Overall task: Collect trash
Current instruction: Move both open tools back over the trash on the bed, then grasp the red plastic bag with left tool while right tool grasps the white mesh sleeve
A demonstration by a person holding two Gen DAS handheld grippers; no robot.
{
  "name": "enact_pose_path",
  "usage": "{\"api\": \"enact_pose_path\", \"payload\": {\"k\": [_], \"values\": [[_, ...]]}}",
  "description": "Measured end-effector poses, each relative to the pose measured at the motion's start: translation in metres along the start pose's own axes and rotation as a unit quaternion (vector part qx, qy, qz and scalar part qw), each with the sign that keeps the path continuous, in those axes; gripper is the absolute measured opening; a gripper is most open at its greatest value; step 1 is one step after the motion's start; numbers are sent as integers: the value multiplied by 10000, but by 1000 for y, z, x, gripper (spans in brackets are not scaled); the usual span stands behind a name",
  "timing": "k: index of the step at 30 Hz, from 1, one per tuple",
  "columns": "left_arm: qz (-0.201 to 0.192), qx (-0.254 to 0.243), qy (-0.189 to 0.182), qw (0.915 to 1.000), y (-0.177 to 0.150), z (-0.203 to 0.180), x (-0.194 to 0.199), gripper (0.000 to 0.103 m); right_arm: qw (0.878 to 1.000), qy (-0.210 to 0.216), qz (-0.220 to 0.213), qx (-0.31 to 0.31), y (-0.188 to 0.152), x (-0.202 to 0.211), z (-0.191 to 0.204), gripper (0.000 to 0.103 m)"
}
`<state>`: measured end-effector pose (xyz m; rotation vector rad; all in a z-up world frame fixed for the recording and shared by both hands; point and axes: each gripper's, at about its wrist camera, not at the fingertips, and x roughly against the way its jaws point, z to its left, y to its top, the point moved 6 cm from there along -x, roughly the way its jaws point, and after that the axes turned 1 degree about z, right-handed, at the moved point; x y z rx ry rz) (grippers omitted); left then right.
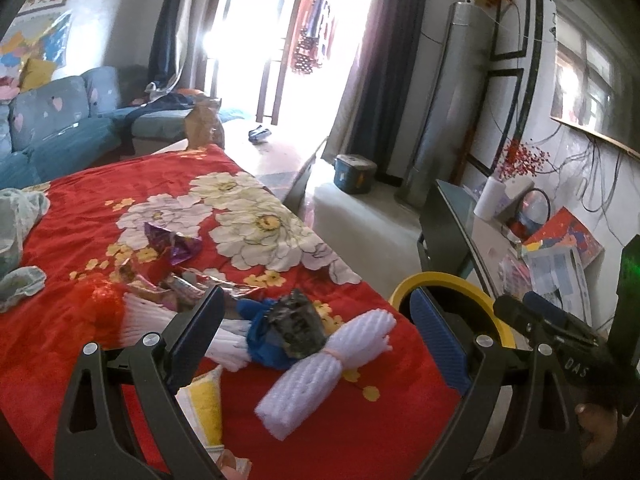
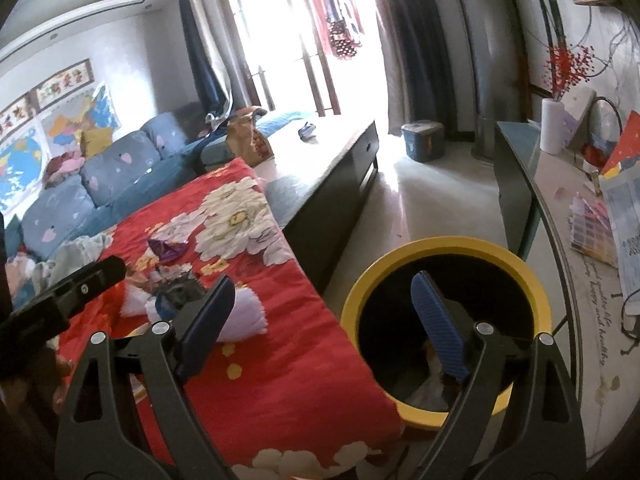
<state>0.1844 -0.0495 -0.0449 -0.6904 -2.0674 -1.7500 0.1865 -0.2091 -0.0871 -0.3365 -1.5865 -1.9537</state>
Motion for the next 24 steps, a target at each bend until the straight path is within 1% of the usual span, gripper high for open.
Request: {"api": "enact_pose_path", "payload": {"k": [12, 18, 24], "values": [[-101, 360, 314, 9988, 2, 40, 7, 91, 9991, 207, 220, 288, -8, -12, 35, 83], [-138, 585, 540, 9967, 3, 67, 10, 91, 9979, 278, 355, 472, -15, -23, 55, 85], [-145, 787, 841, 9932, 1, 98, 11, 91, 9970, 311, 541, 468, -17, -43, 69, 85]]}}
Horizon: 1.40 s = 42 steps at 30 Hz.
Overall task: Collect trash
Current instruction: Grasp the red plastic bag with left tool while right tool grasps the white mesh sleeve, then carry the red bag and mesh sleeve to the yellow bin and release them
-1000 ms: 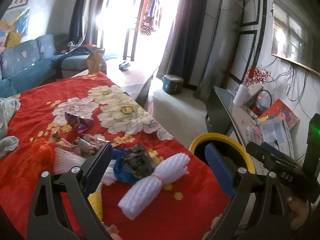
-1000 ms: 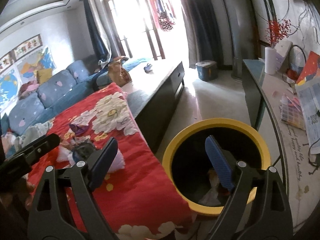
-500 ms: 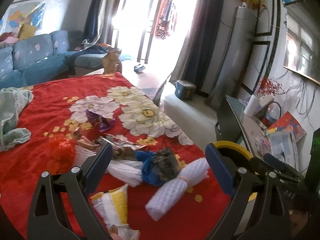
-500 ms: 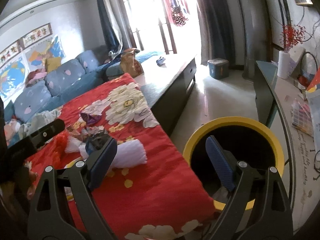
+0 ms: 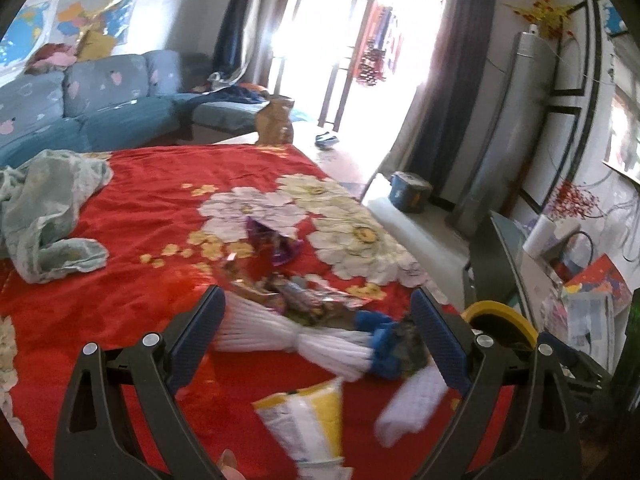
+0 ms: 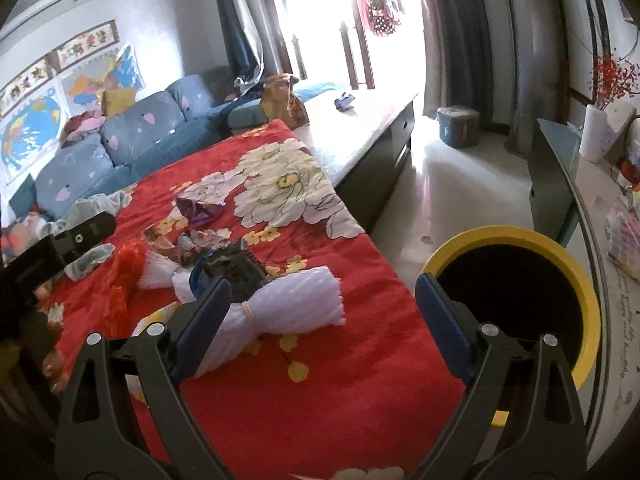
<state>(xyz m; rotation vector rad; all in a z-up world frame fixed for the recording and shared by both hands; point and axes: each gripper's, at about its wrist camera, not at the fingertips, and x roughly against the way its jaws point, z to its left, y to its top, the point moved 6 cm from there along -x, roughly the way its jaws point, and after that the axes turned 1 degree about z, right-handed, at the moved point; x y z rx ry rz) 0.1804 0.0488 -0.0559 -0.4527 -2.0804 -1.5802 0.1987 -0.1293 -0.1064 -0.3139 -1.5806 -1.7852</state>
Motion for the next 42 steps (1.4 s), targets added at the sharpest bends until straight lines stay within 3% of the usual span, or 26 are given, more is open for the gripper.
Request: {"api": "enact_pose_path", "payload": {"k": [9, 16, 18, 21, 26, 30, 42], "values": [[193, 465, 471, 9976, -7, 59, -17, 91, 9988, 98, 361, -301, 0, -35, 5, 85], [430, 923, 557, 9932, -18, 95, -30, 90, 9962, 172, 708, -483, -8, -59, 2, 83], [535, 1048, 517, 9917, -23, 103, -35, 89, 9950, 238, 816, -516, -12, -63, 1, 74], [667, 1219, 393, 9895, -29, 108, -41, 77, 9931, 360, 968, -554, -18, -69, 2, 58], [834, 1231, 267, 9885, -35, 108, -48, 48, 9931, 423, 1012, -417, -22, -68, 5, 43], [880, 1152, 249, 9891, -36, 105, -51, 42, 9935, 439, 990, -363, -21, -64, 5, 30], [368, 1147, 184, 9925, -13, 104, -22, 37, 9934, 566, 938, -339, -17, -47, 4, 13]]}}
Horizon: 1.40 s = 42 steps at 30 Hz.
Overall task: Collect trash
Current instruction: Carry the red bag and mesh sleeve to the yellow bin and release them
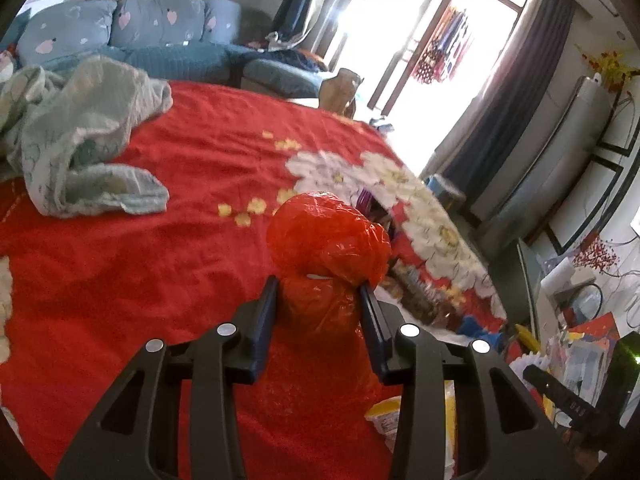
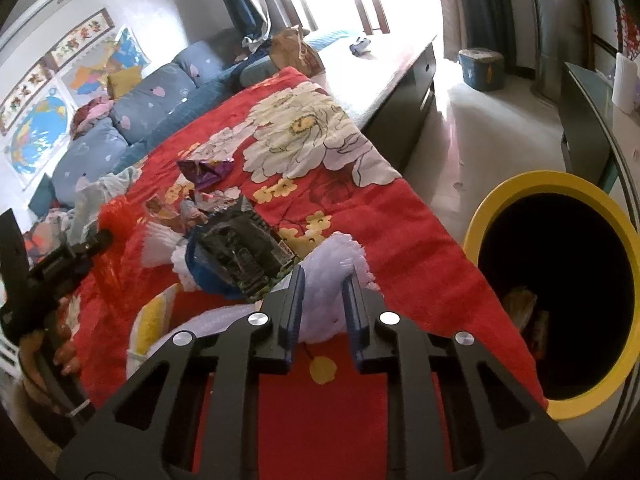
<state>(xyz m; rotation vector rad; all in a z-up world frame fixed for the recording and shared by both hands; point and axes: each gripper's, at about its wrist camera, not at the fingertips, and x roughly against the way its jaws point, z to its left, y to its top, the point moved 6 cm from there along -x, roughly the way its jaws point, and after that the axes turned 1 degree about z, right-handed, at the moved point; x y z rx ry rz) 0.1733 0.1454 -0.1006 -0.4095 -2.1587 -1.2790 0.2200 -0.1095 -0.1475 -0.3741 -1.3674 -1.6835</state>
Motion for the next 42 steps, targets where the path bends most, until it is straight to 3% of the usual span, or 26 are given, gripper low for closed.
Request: {"api": "enact_pose_path", "payload": {"k": [15, 42], "values": [[-383, -385, -405, 9977, 13, -43, 41, 37, 9985, 107, -504, 160, 19, 42, 11, 11], [-221, -1308, -1141, 9846, -24, -129, 58, 37, 9927, -161, -1194, -98, 44, 90, -27, 11]]}}
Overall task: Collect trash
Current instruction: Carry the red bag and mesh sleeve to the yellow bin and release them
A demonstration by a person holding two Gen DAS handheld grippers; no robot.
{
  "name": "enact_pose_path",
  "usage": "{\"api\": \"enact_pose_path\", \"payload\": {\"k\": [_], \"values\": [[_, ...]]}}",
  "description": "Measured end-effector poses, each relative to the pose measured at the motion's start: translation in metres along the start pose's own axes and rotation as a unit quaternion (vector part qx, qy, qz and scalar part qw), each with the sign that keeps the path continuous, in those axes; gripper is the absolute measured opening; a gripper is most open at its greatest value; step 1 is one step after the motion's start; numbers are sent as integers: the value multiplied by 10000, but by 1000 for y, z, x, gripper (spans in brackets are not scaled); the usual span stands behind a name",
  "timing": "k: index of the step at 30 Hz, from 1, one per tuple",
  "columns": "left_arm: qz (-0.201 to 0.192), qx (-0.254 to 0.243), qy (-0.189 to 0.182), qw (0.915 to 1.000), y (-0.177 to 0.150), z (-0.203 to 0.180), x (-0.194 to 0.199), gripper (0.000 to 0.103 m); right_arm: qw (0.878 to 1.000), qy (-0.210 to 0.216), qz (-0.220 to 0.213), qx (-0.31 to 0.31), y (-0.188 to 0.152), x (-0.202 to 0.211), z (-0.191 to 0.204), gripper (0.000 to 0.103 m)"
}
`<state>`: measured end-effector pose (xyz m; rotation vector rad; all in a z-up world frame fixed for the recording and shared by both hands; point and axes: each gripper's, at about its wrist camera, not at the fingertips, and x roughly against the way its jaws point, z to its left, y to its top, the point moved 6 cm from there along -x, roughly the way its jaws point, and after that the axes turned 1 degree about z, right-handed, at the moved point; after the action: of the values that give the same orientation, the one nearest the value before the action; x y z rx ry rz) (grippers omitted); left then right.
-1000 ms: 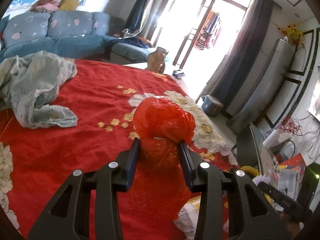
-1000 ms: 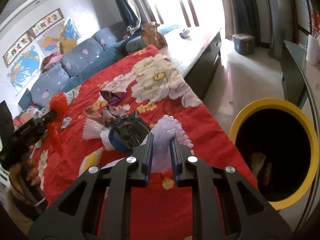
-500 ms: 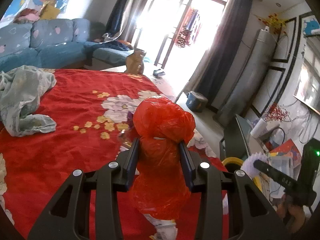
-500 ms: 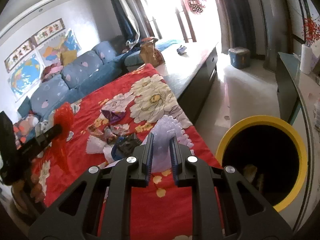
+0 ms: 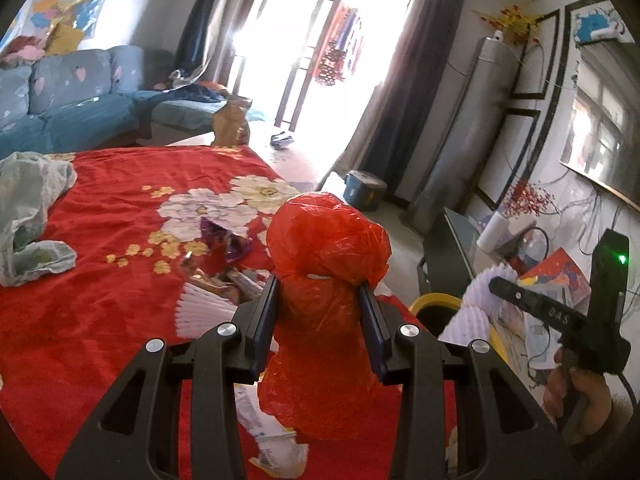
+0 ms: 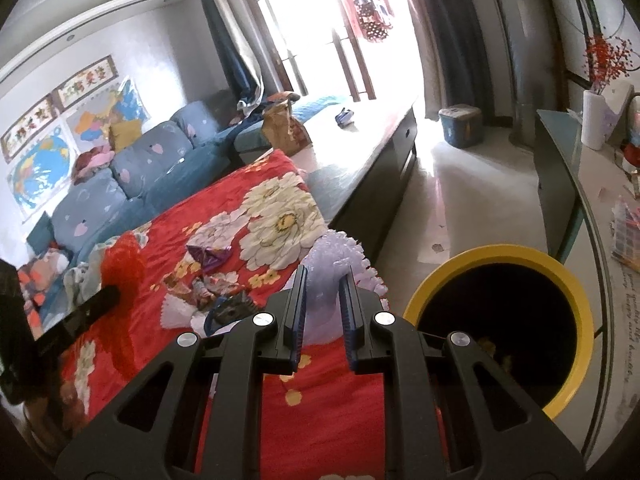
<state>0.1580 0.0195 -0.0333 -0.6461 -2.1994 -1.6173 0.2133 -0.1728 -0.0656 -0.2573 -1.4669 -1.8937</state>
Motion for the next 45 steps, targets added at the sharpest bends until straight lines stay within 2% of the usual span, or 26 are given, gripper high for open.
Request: {"api": "enact_pose_path", "payload": {"k": [24, 45], "values": [[173, -577, -403, 9974, -15, -56, -4, 37, 9985, -381, -236, -319, 9, 15, -48, 11], [401, -1139, -719, 9901, -31, -115, -26, 37, 9952, -713, -264, -611, 8, 18, -95, 11]]}}
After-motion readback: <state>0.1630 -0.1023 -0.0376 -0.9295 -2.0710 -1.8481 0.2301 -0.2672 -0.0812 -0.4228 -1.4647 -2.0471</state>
